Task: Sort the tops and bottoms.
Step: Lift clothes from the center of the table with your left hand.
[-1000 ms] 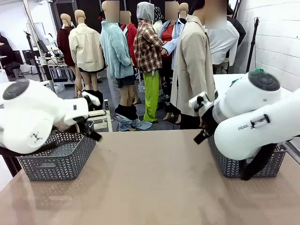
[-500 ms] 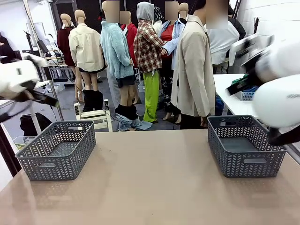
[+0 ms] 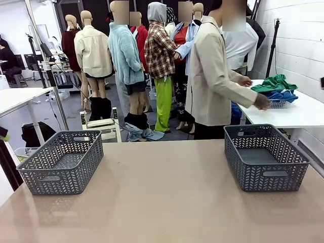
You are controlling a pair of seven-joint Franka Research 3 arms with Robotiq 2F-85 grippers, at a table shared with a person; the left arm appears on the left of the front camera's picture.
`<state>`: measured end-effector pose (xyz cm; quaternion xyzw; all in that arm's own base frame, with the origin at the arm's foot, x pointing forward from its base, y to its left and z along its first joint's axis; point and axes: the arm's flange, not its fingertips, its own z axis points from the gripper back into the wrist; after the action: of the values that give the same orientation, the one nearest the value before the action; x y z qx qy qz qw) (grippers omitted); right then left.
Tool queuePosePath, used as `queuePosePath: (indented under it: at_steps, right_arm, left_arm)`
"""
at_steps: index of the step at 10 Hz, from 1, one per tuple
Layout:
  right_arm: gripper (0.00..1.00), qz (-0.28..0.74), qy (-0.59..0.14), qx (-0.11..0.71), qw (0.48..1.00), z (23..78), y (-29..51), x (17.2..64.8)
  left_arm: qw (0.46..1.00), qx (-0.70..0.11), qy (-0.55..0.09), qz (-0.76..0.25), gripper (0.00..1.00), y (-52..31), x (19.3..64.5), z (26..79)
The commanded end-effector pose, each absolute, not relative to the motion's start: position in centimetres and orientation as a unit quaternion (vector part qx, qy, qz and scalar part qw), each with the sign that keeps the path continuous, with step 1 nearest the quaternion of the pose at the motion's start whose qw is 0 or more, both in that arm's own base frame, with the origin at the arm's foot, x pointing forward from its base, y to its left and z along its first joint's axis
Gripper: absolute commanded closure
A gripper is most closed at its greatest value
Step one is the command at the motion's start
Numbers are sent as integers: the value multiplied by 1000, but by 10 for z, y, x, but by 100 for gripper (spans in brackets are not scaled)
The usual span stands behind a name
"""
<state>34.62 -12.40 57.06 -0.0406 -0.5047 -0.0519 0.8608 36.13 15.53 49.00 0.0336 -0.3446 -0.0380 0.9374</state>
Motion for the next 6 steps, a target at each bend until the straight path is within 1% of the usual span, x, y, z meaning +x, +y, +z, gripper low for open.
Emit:
queuePosePath:
  at_steps: [1,2,3,6]
  right_arm:
    - [0,-72,-500,-2,863,460,-111,280]
    - [0,-75,-504,0,861,454,-114,280]
    - [0,-76,-494,-27,866,557,-143,348]
    - [0,-76,-494,-27,866,557,-143,348]
  left_arm:
    - [939,27,-340,-39,0,156,358,468]
    - [936,27,-348,-36,0,158,357,469]
    - [942,29,-334,-32,0,162,363,479]
    - [942,29,-334,-32,0,162,363,479]
